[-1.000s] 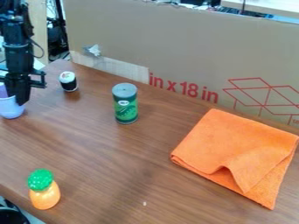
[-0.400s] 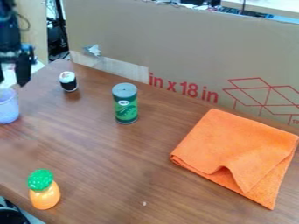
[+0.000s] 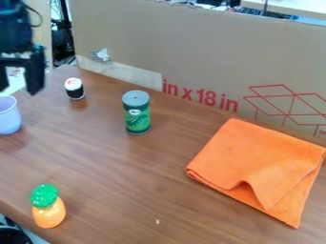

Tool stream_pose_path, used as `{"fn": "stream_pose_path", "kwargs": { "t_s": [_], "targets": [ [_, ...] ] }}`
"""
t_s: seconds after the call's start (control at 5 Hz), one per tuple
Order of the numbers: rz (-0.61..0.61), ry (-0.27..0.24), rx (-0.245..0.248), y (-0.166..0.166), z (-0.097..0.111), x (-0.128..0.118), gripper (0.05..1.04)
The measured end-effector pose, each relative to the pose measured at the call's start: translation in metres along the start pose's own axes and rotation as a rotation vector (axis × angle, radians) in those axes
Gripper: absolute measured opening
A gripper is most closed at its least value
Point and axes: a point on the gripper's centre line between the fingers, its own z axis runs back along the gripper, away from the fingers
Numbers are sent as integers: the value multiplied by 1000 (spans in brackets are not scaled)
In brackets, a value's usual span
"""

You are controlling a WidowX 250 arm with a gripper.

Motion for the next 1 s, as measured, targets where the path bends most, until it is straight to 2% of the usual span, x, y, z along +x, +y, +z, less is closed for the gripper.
{"fn": "stream_pose_path", "kwargs": {
  "t_s": [0.2, 0.4, 0.6, 0.8, 1.0],
  "targets": [
    [-150, -1, -43, -29, -8, -29, 1003],
    [-250, -31, -55, -47, 1, -55, 1001],
    [-319, -77, -11, -62, 5, -68, 1001],
    [-339, -84, 41, -72, 6, -69, 1001],
    [-375, -66, 82, -80, 6, -72, 1001]
  ]
}}
